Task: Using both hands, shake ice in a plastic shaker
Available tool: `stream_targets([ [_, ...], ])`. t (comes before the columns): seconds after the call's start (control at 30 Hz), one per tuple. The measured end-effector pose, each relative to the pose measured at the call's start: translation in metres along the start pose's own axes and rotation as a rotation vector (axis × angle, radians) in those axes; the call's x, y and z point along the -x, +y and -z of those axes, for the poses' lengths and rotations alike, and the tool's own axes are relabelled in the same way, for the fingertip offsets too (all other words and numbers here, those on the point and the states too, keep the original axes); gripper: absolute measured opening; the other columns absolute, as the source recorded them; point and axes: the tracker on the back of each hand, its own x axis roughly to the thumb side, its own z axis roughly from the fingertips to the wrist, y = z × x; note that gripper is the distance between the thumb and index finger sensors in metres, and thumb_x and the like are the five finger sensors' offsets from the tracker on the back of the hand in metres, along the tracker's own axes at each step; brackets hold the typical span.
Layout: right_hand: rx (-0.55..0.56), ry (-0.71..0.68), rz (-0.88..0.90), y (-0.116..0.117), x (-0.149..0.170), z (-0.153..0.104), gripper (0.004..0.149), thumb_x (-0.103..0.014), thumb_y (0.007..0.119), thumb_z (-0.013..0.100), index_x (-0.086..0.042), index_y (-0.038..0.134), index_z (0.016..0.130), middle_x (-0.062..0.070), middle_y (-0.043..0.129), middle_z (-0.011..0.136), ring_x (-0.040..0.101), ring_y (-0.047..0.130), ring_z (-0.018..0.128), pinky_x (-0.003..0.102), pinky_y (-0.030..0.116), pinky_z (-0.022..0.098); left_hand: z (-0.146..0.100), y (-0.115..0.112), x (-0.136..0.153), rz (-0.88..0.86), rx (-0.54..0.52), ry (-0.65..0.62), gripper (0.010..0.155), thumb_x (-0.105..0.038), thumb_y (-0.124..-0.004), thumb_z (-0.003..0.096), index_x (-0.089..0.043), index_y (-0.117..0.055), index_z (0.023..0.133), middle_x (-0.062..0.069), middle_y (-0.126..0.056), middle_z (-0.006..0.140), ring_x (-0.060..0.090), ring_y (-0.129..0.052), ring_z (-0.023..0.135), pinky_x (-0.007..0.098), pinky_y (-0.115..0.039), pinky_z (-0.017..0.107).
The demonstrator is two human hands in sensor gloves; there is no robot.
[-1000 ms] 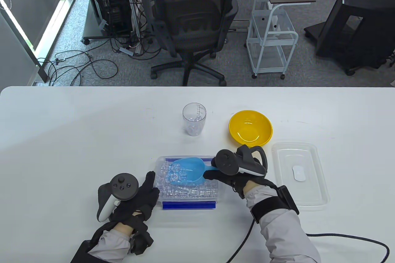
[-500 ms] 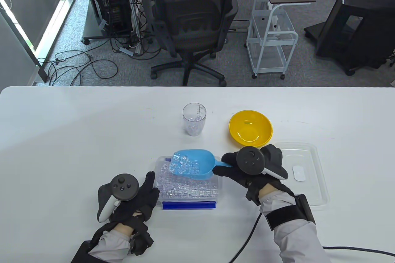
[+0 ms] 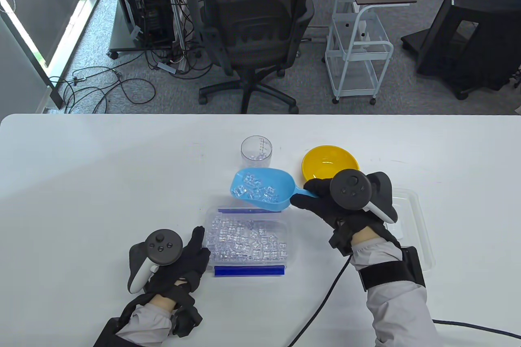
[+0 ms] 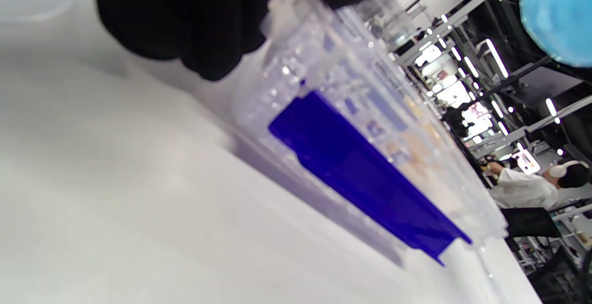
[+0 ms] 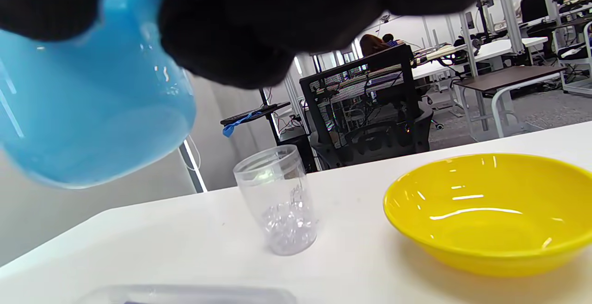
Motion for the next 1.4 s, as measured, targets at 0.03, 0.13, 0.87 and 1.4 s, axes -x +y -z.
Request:
stream_targets([
  [0.03,0.006,0.016,0.002,-0.003,0.000,0.002,0.058,-0.061,0.080,0.039,-0.013,0.093,0.069,0.011,0.100,0.041,0.017,0.093,0.018,0.039,0.084,0.017,0.000,0.000,0.000,0.000,0.000,0.000,0.062,-0.026,-0.061,0.0704,-0.001,-0.033,0.120,0.036,-0.071,0.107,0.045,-0.086,0.087,0.059,-0.079,0.060],
  [0.13,0.020,0.061,-0.003,-0.011,0.002,0.009,0.058,-0.060,0.081,0.039,-0.013,0.093,0.069,0.011,0.100,0.041,0.018,0.093,0.018,0.039,0.084,0.017,0.000,0.000,0.000,-0.001,0.000,0.000,0.062,-0.026,-0.061,0.0704,-0.001,-0.033,0.120,0.036,-0.071,0.107,0.046,-0.086,0.087,0.059,-0.079,0.060],
  [0.87,-0.056,0.382,-0.246,-0.017,0.001,0.073,0.058,-0.059,0.082,0.040,-0.011,0.093,0.071,0.014,0.099,0.044,0.020,0.093,0.021,0.041,0.084,0.019,0.000,0.001,0.000,0.000,0.004,0.000,0.062,-0.026,-0.061,0.0705,-0.001,-0.033,0.120,0.036,-0.071,0.107,0.045,-0.086,0.087,0.059,-0.079,0.060],
  [1.4,-0.107,0.349,-0.593,0.011,-0.044,0.106,0.059,-0.058,0.082,0.040,-0.011,0.093,0.072,0.015,0.099,0.046,0.022,0.093,0.022,0.042,0.083,0.021,0.000,0.001,-0.001,0.004,0.006,0.001,0.062,-0.026,-0.061,0.0704,-0.001,-0.033,0.120,0.036,-0.071,0.107,0.046,-0.086,0.087,0.059,-0.079,0.060],
])
